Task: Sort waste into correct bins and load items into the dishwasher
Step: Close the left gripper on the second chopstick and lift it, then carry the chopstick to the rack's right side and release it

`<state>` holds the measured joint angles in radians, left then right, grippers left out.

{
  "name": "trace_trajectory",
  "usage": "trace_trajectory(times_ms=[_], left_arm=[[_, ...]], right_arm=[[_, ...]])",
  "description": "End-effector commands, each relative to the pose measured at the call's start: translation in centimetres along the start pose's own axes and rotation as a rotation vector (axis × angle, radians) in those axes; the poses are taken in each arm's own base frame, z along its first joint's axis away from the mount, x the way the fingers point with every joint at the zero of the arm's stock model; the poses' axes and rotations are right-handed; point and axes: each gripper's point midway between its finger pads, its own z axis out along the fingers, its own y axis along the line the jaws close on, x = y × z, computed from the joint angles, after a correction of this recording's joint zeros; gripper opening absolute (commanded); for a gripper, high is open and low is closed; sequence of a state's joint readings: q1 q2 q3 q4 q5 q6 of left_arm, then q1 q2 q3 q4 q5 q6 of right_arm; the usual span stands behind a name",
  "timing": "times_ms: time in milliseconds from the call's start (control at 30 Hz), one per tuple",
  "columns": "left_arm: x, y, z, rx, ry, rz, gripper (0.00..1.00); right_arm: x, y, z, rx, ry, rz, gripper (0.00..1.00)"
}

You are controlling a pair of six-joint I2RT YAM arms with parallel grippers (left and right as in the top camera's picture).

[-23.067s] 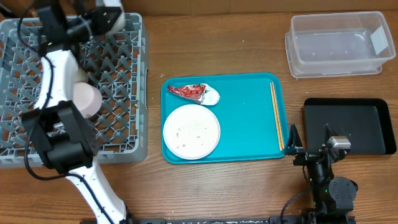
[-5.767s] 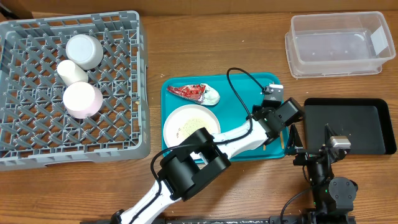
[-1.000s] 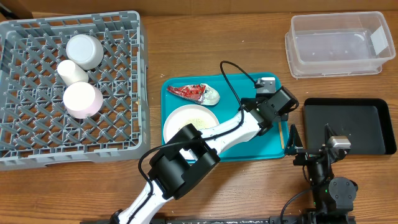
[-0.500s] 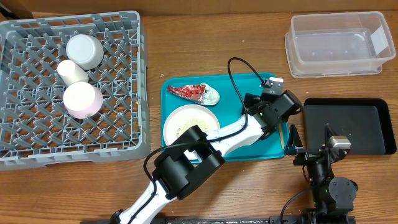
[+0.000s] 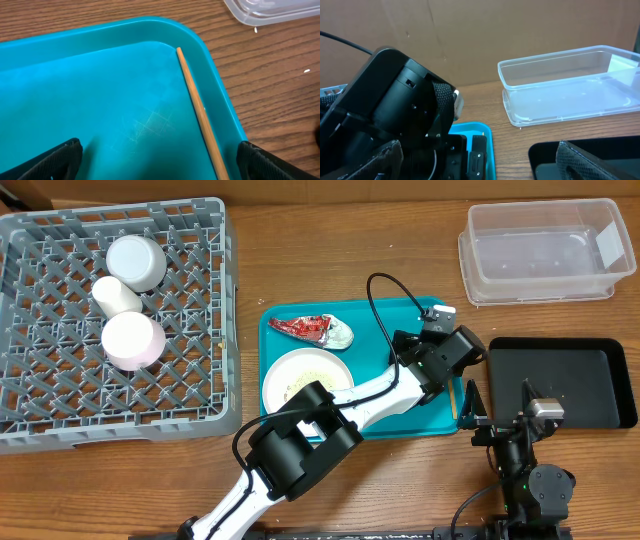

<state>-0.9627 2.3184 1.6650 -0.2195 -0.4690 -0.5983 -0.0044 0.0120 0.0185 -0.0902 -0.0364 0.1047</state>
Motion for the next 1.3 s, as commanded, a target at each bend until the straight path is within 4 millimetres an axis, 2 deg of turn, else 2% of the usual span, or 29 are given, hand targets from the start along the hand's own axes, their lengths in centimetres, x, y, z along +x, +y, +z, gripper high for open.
trace_trajectory(times_ms=[0,100,267,333,667,867,933,1067,1133,1200,1233,1267], left_arm=[[1.7,0.4,1.4,-0.037,0.011,0.037,1.00],[2.8,0.7,2.2,-0.049,0.028,0.052,1.00],[3.5,0.8,2.6,-0.055,0.039,0.066,0.99],[3.4,0.8,2.6,-0.056,0.039,0.075,0.90],[4.0,0.7,2.6,-0.040,0.066,0.090,0.22],[5.8,-0.3,2.4,0.033,0.157,0.100,0.04],[5.9,-0.4,2.3,0.041,0.168,0.101,0.04],[4.7,-0.5,1.4,0.061,0.169,0.088,0.04],[3.1,-0.3,0.4,0.072,0.153,0.069,0.04],[0.7,0.2,-0.9,0.077,0.127,0.044,0.04],[-1.6,0.9,-2.3,0.081,0.102,0.019,0.04],[-2.8,1.5,-3.1,0.078,0.092,0.007,0.04]], right_arm=[[0.3,-0.1,0.1,0.006,0.001,0.003,1.00],[0.3,-0.1,0.1,0.006,0.001,0.003,1.00],[0.3,-0.1,0.1,0.006,0.001,0.003,1.00],[0.3,-0.1,0.1,0.006,0.001,0.003,1.00],[0.3,-0.1,0.1,0.006,0.001,0.003,1.00],[0.3,-0.1,0.1,0.006,0.001,0.003,1.00],[0.3,-0.1,0.1,0.006,0.001,0.003,1.00],[0.3,-0.1,0.1,0.006,0.001,0.003,1.00],[0.3,-0.1,0.1,0.006,0.001,0.003,1.00],[0.3,-0.1,0.1,0.006,0.001,0.003,1.00],[0.3,-0.1,0.1,0.006,0.001,0.003,1.00],[0.3,-0.1,0.1,0.006,0.001,0.003,1.00]])
